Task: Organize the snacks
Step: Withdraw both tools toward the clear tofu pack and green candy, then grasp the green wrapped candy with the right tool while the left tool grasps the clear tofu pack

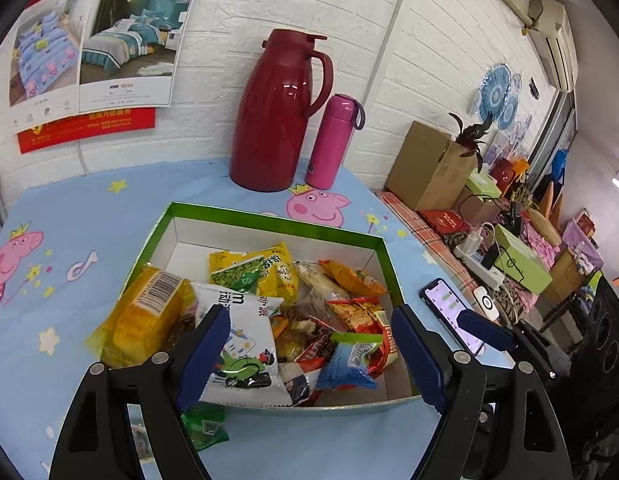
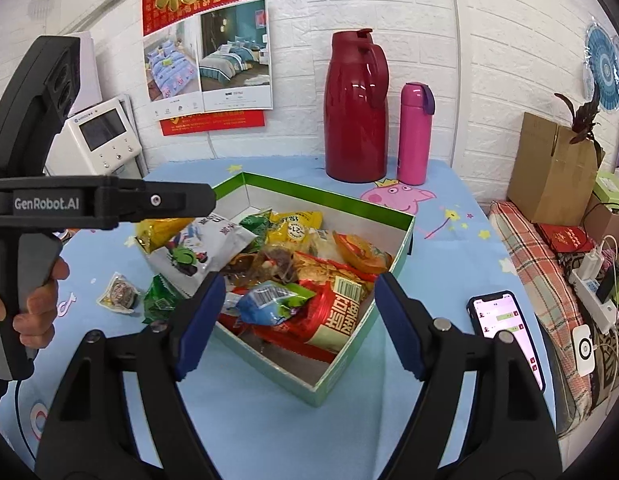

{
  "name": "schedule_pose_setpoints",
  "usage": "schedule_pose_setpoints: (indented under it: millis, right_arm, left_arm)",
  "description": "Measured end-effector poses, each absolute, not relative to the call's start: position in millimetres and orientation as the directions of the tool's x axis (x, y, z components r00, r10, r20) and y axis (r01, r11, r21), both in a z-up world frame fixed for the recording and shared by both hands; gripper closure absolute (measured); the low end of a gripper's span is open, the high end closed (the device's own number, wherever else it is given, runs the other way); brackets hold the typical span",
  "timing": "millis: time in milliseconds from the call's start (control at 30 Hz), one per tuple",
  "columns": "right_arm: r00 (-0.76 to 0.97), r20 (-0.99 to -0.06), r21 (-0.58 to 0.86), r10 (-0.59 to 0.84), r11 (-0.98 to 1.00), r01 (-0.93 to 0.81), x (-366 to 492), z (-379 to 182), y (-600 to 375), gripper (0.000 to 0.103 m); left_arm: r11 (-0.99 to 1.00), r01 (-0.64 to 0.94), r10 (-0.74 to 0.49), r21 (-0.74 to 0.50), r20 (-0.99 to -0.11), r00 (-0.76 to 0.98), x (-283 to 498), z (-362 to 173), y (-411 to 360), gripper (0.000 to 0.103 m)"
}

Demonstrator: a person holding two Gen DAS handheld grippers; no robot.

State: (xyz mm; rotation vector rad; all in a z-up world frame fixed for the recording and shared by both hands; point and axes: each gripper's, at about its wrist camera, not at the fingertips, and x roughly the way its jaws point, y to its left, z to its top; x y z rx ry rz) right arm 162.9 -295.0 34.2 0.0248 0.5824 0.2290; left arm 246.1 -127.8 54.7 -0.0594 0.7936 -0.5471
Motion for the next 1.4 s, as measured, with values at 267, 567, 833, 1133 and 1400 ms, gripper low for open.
schedule_pose_setpoints:
  millis: [267,567,833,1133,1400]
  right_arm:
    - [0.819,-0.510,0.049,0.262,0.960,-0.276,132,55,-264,0.024]
    - [0.797,-0.511,0.030,0.321,0.934,-0.357,110,60,-229,0.022]
    - [0.741,-0.559,0.030,0.372,0.902,-0.430,107,46,-195,0.022]
    - [0.638,-0.658,0.087,0.401,0.881,-0.464,136,3,-153,0.022]
    - [0.577,-0.725,0.143,0.377,0.901,-0.409,181,-37,-132,0.031]
  left_arm:
    - [0.869,0.453,-0.468,-0.198,-0.626,0.623,204,76,-111,0.018]
    - [0.891,0.430,-0.420,-0.146,-0.622,0.661,181,84,-83,0.018]
    - [0.929,0.347,-0.344,-0.124,-0.630,0.696,177,78,-28,0.018]
    - [0.940,0.315,-0.312,-0.129,-0.695,0.648,183,36,9,0.018]
    - [0.933,0.306,-0.340,-0.191,-0.749,0.569,204,-1,32,0.018]
